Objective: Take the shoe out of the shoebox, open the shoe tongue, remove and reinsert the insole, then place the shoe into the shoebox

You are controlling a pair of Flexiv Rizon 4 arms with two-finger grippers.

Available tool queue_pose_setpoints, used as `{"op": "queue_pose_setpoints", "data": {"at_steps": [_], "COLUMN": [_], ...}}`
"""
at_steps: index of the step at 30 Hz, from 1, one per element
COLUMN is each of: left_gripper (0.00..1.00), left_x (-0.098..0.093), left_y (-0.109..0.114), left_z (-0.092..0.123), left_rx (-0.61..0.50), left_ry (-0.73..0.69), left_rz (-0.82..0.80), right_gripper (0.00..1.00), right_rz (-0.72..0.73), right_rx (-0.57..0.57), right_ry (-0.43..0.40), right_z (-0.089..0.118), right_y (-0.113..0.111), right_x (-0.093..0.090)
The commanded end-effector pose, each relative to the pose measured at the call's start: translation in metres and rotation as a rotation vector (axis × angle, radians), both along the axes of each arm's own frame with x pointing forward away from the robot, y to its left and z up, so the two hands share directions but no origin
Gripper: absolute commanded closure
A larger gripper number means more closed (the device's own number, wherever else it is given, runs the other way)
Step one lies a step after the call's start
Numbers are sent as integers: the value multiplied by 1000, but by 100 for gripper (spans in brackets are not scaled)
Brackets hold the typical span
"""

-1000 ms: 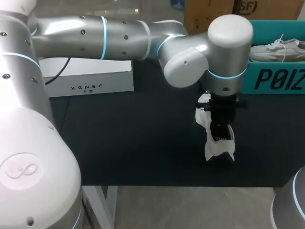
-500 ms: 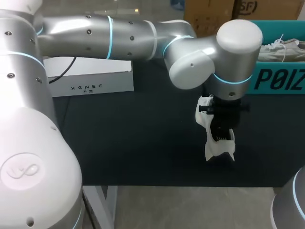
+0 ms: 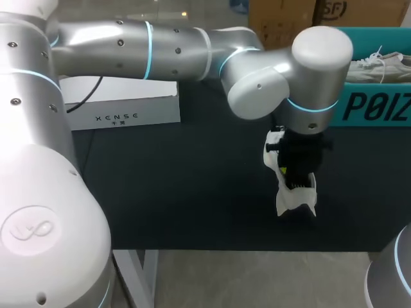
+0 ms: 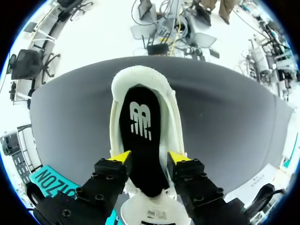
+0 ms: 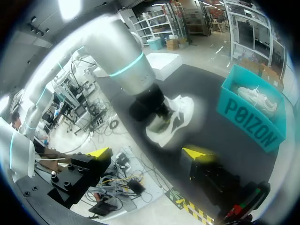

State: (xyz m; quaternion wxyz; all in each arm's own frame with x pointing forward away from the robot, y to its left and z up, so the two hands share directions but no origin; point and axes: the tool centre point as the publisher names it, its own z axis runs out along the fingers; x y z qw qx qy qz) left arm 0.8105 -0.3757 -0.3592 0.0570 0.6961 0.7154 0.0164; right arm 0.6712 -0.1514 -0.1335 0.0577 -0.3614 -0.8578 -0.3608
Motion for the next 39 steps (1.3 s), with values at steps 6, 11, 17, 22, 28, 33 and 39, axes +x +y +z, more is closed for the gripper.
{"op": "queue_pose_setpoints", "data": {"at_steps": [6, 11, 17, 22, 28, 33, 39], "left_gripper": [0, 0, 0, 0, 0, 0, 100], "left_x": [-7, -11, -15, -10, -3, 10, 37], "left_y": [8, 8, 15, 21, 34, 46, 42], "left_z": [-1, 11, 30, 55, 91, 97, 85], "left_rx": [7, -2, -15, -26, -8, -19, -30], "left_ry": [-7, -19, -40, -81, -134, -147, -126], "left_rz": [17, 18, 33, 46, 64, 66, 38], "right_gripper": [0, 0, 0, 0, 0, 0, 0], "right_rz": [0, 0, 0, 0, 0, 0, 0], "right_rx": [-2, -2, -2, -2, -2, -2, -2], "right_ry": [2, 2, 2, 2, 2, 2, 2], "right_z": [0, 0, 0, 0, 0, 0, 0], "right_y": [0, 0, 0, 0, 0, 0, 0], "right_x": [1, 1, 1, 1, 1, 1, 1]}}
